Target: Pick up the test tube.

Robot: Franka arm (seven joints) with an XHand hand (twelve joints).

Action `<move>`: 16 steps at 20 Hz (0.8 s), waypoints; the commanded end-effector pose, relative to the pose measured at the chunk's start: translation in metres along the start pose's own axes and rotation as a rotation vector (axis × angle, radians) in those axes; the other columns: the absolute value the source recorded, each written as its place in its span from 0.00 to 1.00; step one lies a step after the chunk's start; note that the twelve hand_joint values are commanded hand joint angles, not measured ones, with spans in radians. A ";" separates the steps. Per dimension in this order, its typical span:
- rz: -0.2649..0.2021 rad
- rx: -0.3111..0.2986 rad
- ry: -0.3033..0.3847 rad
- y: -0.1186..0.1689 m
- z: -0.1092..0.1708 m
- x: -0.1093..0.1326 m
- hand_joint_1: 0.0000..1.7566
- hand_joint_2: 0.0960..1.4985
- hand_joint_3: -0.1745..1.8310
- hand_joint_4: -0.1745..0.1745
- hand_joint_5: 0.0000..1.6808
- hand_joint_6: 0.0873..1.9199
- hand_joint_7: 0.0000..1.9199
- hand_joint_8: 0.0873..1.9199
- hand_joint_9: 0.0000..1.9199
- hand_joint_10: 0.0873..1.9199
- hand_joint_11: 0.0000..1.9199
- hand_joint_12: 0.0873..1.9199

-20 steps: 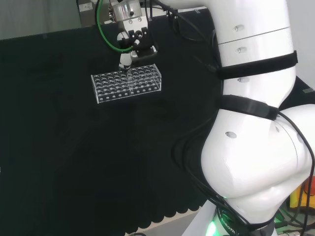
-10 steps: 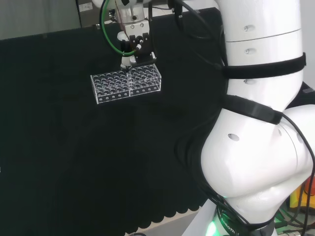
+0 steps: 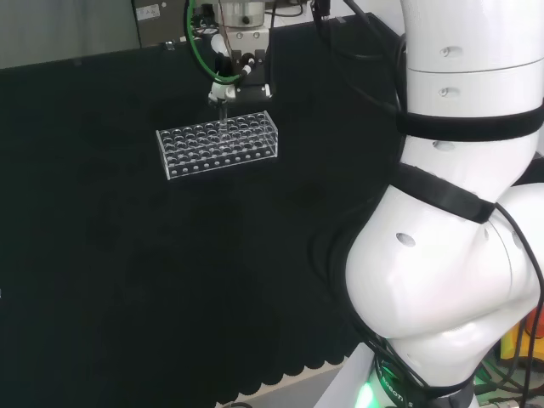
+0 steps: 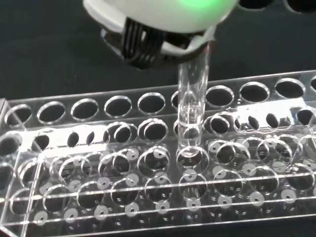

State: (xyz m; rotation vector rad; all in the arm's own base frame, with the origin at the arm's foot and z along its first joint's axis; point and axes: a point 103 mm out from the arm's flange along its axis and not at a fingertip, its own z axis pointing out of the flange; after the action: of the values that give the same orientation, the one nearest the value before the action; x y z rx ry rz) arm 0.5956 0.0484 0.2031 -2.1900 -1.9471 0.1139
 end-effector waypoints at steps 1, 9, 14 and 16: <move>0.050 0.032 0.086 -0.002 -0.021 -0.009 0.70 0.40 0.38 0.00 0.83 0.17 0.94 0.16 0.89 0.12 0.69 0.43; 0.074 0.051 0.139 -0.001 -0.061 -0.009 0.70 0.40 0.38 0.00 0.83 0.17 0.94 0.16 0.90 0.12 0.69 0.43; 0.058 0.035 0.147 -0.007 -0.089 -0.005 0.70 0.39 0.39 0.00 0.84 0.17 0.94 0.16 0.90 0.12 0.69 0.43; 0.052 0.022 0.148 -0.011 -0.101 -0.005 0.70 0.39 0.39 0.00 0.84 0.17 0.94 0.16 0.90 0.12 0.69 0.43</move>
State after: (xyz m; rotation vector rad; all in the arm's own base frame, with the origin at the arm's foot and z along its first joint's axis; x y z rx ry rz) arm 0.6056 0.0345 0.2778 -2.1722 -1.7909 0.0119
